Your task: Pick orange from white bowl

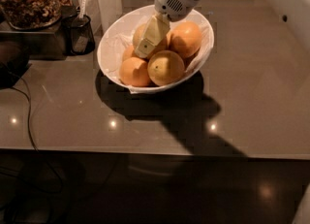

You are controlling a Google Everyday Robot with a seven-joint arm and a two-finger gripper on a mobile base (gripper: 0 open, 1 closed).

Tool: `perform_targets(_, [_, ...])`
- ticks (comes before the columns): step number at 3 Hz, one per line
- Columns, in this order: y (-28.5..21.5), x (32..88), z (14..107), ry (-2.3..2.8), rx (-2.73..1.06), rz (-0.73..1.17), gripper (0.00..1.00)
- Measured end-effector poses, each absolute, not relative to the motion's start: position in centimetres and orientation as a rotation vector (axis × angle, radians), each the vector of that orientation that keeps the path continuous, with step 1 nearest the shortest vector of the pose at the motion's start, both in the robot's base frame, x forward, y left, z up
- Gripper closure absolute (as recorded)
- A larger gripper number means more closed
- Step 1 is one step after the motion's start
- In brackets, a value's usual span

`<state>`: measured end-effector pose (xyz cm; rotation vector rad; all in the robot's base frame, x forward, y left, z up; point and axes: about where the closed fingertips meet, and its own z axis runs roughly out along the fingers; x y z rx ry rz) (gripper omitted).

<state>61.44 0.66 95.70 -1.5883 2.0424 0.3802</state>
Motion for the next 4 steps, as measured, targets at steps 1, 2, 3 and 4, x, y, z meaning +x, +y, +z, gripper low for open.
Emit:
perform_targets(1, [0.5, 61.9, 94.6, 2.071, -1.583, 0.393, 0.18])
perform_targets(2, [0.8, 62.4, 93.2, 2.105, -1.592, 0.413, 0.19])
perform_targets(3, [0.9, 62.5, 93.0, 2.119, -1.596, 0.421, 0.37])
perform_targets(4, [0.8, 62.6, 93.2, 2.124, -1.593, 0.425, 0.59])
